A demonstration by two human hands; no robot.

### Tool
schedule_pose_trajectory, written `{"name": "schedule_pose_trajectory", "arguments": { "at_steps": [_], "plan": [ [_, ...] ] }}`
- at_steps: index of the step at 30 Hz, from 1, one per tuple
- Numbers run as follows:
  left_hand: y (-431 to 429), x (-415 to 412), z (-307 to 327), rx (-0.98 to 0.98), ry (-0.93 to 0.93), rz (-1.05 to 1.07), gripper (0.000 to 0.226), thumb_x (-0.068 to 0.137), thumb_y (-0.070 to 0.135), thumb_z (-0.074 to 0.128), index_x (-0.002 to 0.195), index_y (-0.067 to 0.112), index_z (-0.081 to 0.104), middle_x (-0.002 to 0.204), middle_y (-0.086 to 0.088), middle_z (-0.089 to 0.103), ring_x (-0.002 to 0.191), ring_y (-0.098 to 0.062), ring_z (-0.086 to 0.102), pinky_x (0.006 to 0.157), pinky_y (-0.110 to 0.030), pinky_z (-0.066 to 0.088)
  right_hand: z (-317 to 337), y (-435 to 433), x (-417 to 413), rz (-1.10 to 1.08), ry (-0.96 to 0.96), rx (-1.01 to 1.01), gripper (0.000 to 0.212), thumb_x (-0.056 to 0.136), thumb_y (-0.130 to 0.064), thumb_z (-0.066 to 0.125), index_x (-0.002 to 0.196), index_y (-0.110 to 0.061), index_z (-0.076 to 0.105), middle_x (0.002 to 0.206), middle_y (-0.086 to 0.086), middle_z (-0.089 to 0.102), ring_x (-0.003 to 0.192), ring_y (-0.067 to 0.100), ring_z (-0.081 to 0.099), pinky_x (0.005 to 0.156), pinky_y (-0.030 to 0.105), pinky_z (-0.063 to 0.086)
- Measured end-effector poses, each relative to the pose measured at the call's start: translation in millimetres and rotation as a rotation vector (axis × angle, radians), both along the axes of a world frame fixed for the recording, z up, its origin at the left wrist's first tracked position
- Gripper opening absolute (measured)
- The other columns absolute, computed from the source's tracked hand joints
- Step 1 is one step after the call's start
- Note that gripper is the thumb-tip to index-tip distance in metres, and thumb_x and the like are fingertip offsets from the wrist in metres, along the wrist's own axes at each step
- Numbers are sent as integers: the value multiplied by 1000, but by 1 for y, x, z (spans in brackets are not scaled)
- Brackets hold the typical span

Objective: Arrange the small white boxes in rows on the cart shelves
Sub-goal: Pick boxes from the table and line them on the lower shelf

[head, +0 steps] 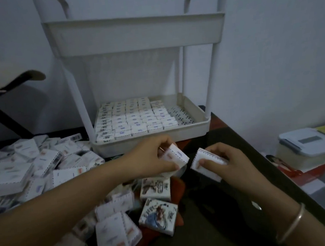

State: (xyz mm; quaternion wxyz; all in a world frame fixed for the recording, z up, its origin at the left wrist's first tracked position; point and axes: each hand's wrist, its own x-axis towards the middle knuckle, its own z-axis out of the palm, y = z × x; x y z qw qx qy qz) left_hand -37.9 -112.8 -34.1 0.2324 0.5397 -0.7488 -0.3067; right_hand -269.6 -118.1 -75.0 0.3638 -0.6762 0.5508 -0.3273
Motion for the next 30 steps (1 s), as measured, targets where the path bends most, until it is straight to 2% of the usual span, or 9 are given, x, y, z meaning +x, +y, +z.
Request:
{"name": "schedule_pose_trajectory", "arguments": {
  "at_steps": [2, 5, 9, 13, 16, 19, 21, 26, 30],
  "plan": [
    [-21, 4, 5, -23, 1, 65, 32, 74, 25, 81, 98, 26, 60, 99, 6, 68, 88, -10, 66, 80, -36, 57, 6, -17, 8, 13, -58, -6, 24, 78, -38, 73, 98, -38, 60, 98, -16, 64, 83, -2, 65, 52, 12, 50],
    [-54, 12, 14, -75, 5, 162, 33, 71, 30, 83, 93, 28, 59, 97, 7, 69, 84, -9, 66, 76, -29, 56, 14, -42, 20, 71, -133, -26, 23, 78, -33, 74, 98, -31, 63, 94, -15, 69, 82, -7, 66, 58, 12, 53],
    [-104, 28, 24, -256, -66, 314, 37, 73, 36, 80, 98, 25, 56, 96, 2, 68, 85, -16, 65, 79, -40, 55, 25, -81, 36, 68, -139, -76, 26, 78, -35, 75, 101, -26, 65, 96, -10, 71, 86, 0, 68, 73, 24, 59],
    [-162, 45, 33, -360, -47, 421, 36, 78, 32, 76, 108, 26, 57, 101, 5, 64, 85, -13, 61, 73, -26, 50, 37, -123, 53, 48, -157, -186, 38, 81, -37, 73, 117, -32, 60, 95, -8, 69, 83, 3, 67, 68, 20, 55],
    [-206, 53, 35, -344, 29, 476, 25, 80, 29, 73, 99, 31, 57, 100, 8, 62, 87, -12, 58, 71, -20, 43, 46, -157, 65, 50, -151, -261, 32, 83, -31, 72, 113, -33, 62, 94, -8, 69, 82, 6, 66, 67, 23, 56],
    [-243, 58, 33, -358, 55, 453, 22, 81, 19, 68, 94, 31, 55, 99, 8, 62, 91, -13, 60, 65, -16, 42, 48, -190, 77, 27, -93, -330, 24, 83, -24, 72, 95, -40, 59, 90, -15, 68, 76, 1, 66, 66, 19, 55],
    [-261, 61, 29, -396, 28, 403, 21, 81, 13, 65, 97, 25, 57, 97, 7, 61, 92, -16, 60, 71, -21, 42, 47, -210, 83, -4, -49, -365, 23, 84, -22, 70, 98, -35, 57, 89, -16, 66, 74, -2, 65, 65, 15, 53],
    [-292, 65, 14, -373, -59, 301, 25, 80, 7, 63, 104, 15, 59, 99, 2, 62, 96, -20, 61, 76, -26, 46, 45, -249, 96, -82, 4, -474, 31, 84, -17, 69, 112, -20, 57, 96, -3, 67, 79, 12, 66, 71, 32, 58],
    [-306, 68, 1, -289, -161, 277, 38, 82, 20, 71, 114, 19, 52, 106, 1, 56, 91, -16, 55, 71, -24, 42, 43, -275, 107, -147, 24, -536, 31, 86, -21, 67, 108, -29, 47, 79, -16, 58, 72, 9, 63, 66, 37, 58]
  ]
}}
